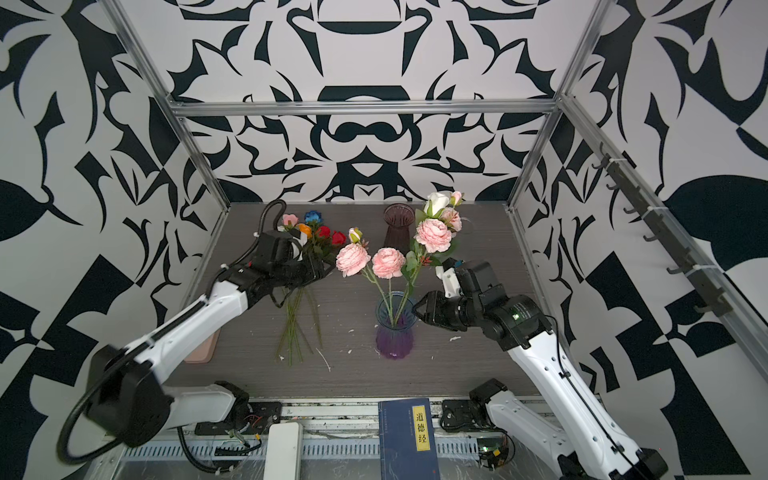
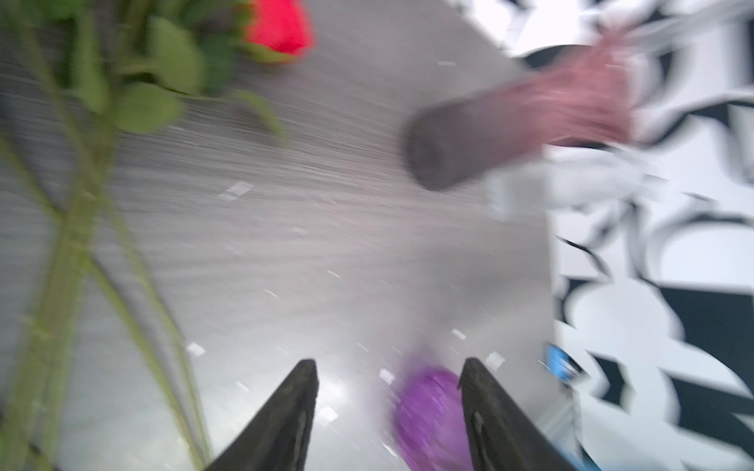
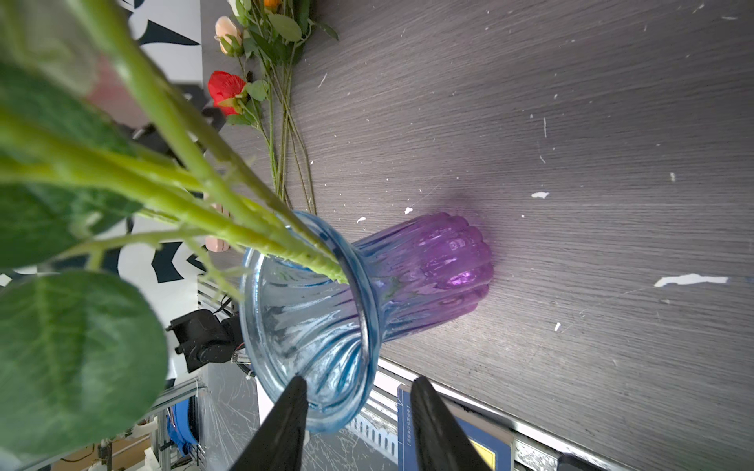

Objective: Arrange flowers in a vase
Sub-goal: Rotate the flowers at the top-left of the table, then pick up the vase from the bottom-center of the table.

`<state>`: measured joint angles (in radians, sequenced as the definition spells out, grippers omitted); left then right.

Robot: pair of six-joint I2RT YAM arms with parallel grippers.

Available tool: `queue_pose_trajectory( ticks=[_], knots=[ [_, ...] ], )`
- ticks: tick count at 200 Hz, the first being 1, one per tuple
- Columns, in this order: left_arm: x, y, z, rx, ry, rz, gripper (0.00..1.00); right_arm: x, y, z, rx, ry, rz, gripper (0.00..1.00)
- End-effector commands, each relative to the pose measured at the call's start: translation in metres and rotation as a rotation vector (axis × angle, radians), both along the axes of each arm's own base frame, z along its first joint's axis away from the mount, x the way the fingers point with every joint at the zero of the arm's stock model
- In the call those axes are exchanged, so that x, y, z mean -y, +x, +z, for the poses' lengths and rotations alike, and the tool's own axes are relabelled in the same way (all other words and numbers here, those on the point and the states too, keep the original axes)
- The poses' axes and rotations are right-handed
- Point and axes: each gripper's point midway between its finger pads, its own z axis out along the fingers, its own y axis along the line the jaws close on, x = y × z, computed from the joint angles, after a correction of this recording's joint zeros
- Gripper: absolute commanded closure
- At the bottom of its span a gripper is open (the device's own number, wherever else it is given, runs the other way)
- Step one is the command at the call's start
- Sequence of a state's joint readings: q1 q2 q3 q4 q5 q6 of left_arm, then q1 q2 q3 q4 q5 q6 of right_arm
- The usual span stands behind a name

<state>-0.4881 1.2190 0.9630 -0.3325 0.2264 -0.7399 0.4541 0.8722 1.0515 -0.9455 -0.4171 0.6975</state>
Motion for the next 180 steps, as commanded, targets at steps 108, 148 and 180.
queue_pose_trajectory(
  ticks=[108,148,180],
  knots=[
    [-0.041,-0.092,0.021,0.019,-0.067,0.007,0.42,-0.016,0.025,-0.03,-0.063,-0.126,-0.008,0.76],
    [-0.045,-0.097,0.053,0.072,-0.08,0.005,0.41,-0.015,0.032,-0.021,-0.038,-0.156,-0.027,1.0],
    [-0.052,-0.099,0.08,0.117,-0.094,0.033,0.42,-0.027,0.055,0.016,0.037,-0.145,-0.012,1.0]
  ],
)
